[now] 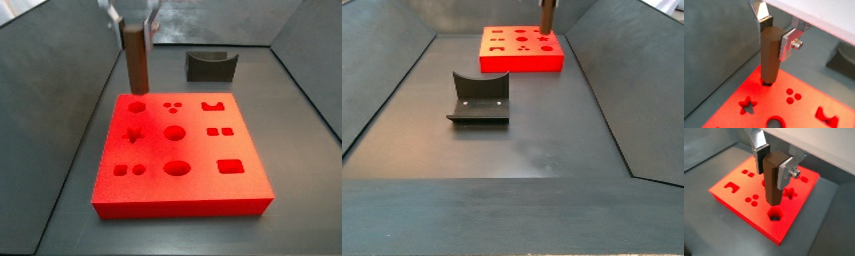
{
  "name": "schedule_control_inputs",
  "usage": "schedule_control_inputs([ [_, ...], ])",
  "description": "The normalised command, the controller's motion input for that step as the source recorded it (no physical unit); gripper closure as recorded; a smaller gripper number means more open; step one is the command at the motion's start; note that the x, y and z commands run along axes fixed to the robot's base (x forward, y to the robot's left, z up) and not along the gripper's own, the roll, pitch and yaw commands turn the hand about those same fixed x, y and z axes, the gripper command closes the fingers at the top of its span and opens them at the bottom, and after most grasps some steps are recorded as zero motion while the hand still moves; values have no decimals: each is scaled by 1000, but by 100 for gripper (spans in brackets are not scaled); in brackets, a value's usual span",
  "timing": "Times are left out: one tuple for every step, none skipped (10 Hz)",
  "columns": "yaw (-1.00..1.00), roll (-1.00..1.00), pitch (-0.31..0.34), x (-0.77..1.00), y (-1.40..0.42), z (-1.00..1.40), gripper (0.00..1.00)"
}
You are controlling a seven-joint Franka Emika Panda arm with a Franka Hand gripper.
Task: Pick up the hexagon object. Move up. Move to above the board. Insert the hexagon object.
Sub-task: Insert the hexagon object.
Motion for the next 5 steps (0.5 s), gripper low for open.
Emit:
schedule_control_inputs([
  [-1000,0,0,-6,0,-666,100],
  [-1000,0,0,0,0,-506,100],
  [-351,-27,0,34,111,-57,100],
  [-17,0,0,-257,11,-14,100],
  [-34,0,51,-200,411,-246,100],
])
